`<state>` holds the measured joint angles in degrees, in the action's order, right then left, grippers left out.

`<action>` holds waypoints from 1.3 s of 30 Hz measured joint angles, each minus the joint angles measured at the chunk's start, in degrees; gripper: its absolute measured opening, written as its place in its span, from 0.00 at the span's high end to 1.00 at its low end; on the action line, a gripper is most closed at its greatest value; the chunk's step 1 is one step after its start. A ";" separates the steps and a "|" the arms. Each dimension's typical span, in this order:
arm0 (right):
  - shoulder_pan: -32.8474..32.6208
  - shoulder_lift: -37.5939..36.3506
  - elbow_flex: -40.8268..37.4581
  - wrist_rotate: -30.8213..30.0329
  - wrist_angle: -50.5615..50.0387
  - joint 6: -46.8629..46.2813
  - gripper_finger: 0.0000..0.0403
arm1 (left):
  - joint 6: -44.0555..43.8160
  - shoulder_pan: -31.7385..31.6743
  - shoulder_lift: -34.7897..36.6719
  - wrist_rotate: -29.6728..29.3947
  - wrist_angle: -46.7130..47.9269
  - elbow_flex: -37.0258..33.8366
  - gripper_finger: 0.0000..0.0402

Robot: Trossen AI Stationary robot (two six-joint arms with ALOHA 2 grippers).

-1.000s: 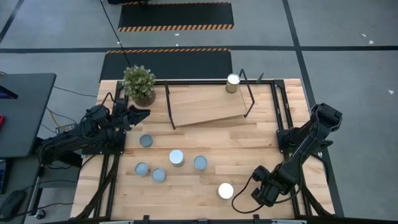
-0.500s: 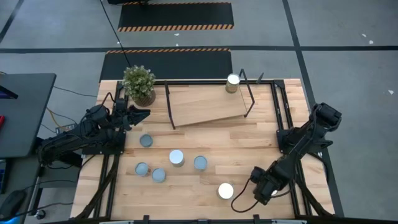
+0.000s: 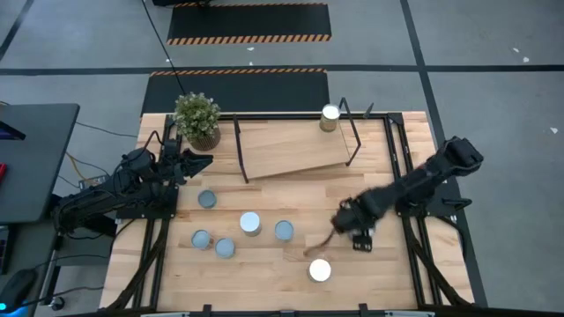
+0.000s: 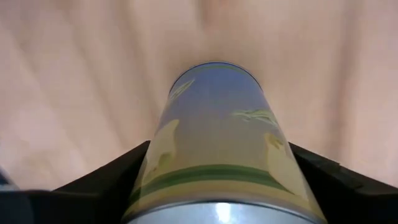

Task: Pick and place cans onto a shelf
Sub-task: Put the canned peas on the shelf

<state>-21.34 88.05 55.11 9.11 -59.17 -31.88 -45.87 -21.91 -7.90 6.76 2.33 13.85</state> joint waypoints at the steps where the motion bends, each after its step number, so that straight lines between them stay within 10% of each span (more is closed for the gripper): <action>1: 2.19 0.00 0.65 -1.26 -0.91 3.79 0.20 | -0.02 0.02 0.00 0.00 0.02 0.00 0.58; 22: 40.14 11.89 31.97 -13.53 -12.04 52.65 0.20 | -1.50 0.02 0.00 -0.72 -0.02 0.00 0.58; 39: 51.17 24.56 41.18 -17.40 -18.70 58.58 0.16 | -1.53 0.02 0.00 -1.16 -0.04 0.00 0.58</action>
<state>29.83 112.61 96.30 -8.30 -77.88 26.70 -47.40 -21.89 -7.90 5.61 2.28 13.85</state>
